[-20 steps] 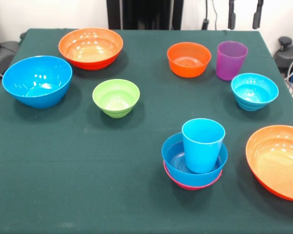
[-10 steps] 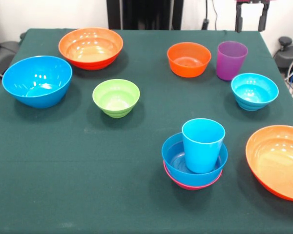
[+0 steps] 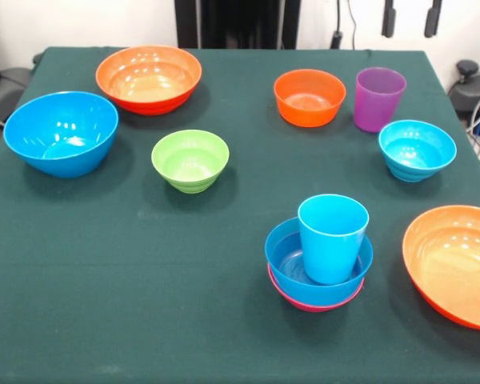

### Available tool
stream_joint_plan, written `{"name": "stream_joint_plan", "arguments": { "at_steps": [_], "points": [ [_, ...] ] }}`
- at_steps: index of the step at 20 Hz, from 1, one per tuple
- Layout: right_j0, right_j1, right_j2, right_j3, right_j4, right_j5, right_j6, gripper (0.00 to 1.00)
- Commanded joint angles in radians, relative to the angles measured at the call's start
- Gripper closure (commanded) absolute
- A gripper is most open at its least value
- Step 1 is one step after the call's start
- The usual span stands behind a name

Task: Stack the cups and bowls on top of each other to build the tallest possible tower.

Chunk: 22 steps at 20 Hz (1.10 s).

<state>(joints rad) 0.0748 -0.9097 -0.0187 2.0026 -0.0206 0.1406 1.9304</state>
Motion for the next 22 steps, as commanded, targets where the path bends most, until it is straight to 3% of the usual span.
{"name": "stream_joint_plan", "arguments": {
  "at_steps": [1, 8, 22],
  "points": [
    [-0.094, -0.027, 0.09, -0.128, -0.001, 0.142, 0.005, 0.0],
    [-0.132, 0.0, 0.099, -0.208, -0.017, 0.216, 0.001, 0.0],
    [-0.185, 0.088, 0.115, -0.332, -0.053, 0.248, -0.032, 0.0]
  ]
}}
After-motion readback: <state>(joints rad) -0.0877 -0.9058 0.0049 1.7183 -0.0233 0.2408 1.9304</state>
